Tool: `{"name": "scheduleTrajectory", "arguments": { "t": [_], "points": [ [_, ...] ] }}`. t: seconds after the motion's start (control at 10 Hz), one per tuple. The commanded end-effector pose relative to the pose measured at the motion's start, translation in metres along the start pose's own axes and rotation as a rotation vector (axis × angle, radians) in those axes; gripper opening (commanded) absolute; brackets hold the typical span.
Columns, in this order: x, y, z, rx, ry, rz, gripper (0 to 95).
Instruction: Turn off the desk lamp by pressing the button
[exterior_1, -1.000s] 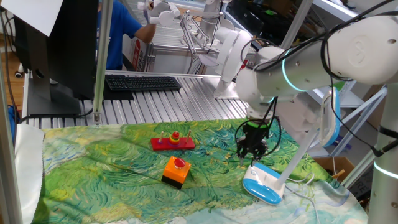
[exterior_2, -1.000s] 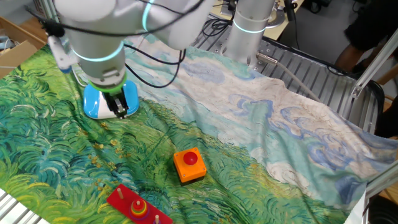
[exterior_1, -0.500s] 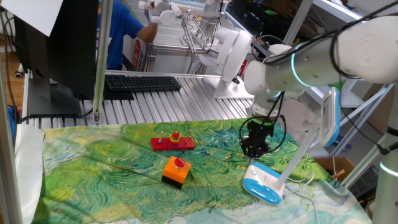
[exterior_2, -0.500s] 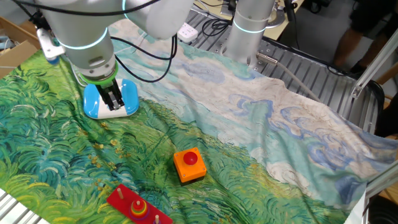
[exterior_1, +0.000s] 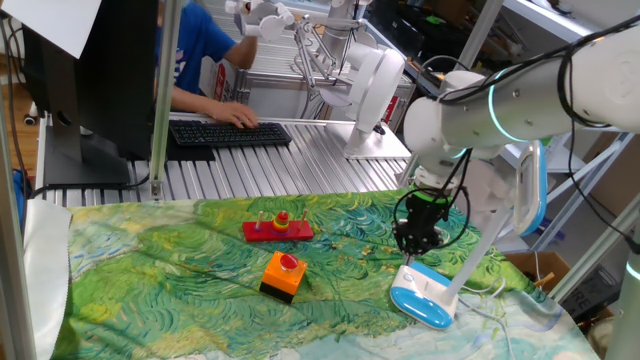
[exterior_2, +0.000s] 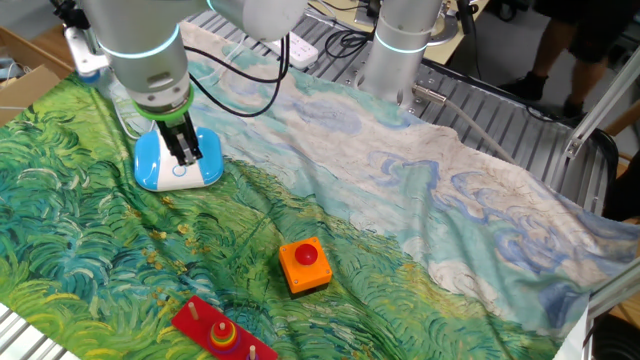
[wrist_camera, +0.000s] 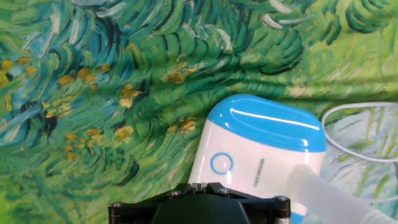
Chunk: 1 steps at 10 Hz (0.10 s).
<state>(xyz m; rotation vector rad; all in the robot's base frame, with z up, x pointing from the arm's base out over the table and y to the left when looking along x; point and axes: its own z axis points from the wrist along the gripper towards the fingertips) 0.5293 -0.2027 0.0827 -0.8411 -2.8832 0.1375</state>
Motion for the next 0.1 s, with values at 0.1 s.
{"name": "scheduleTrajectory", "arguments": {
  "t": [0.1],
  "points": [
    [0.0036, -0.0022, -0.0015, 0.003, -0.001, 0.027, 0.0]
  ]
}}
